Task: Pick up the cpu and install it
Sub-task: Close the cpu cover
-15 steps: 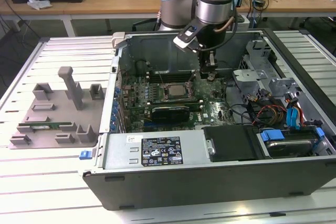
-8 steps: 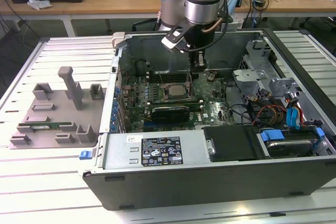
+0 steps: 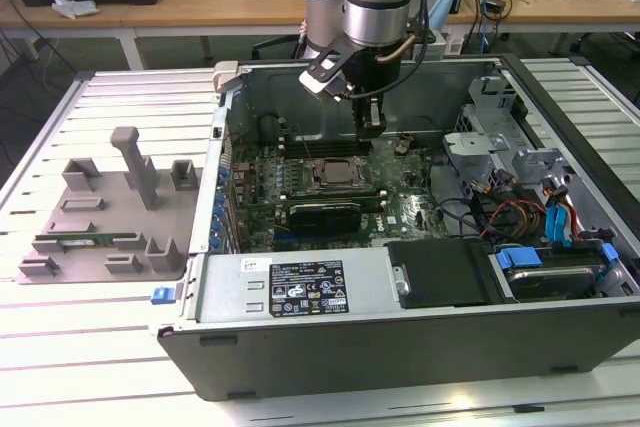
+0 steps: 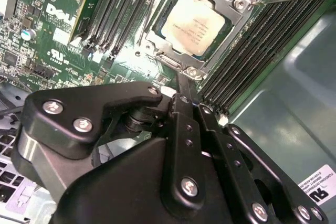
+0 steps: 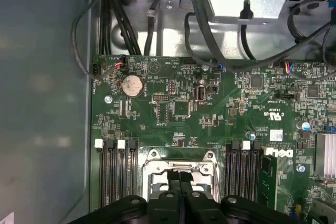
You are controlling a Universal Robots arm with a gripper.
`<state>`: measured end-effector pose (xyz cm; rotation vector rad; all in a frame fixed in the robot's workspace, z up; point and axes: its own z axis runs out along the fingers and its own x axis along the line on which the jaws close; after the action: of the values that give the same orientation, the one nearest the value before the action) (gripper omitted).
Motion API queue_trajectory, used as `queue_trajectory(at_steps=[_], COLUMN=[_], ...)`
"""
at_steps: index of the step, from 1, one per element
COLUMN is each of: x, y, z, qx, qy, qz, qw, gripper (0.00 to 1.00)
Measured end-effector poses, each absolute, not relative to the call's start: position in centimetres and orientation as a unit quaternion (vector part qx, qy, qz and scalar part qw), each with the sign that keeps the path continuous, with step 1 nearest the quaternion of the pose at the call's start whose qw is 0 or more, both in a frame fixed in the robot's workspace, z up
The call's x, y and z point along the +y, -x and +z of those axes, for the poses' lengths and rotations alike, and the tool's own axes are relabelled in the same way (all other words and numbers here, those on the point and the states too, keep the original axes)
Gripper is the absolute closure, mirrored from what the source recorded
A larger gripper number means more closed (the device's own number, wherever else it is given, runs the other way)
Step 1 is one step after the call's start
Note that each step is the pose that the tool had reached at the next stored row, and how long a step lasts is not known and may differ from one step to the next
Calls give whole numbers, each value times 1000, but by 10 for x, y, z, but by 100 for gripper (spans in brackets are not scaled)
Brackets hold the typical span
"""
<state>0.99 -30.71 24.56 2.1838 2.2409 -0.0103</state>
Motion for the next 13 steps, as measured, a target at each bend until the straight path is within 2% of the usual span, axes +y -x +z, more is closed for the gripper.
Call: queue_trajectory(at_steps=[6, 13], x=[-307, -318], y=[-10, 3], z=[240, 234], qx=[716, 716], qy=[-698, -698], qz=[-13, -11], qw=[-3, -1], gripper=[89, 89])
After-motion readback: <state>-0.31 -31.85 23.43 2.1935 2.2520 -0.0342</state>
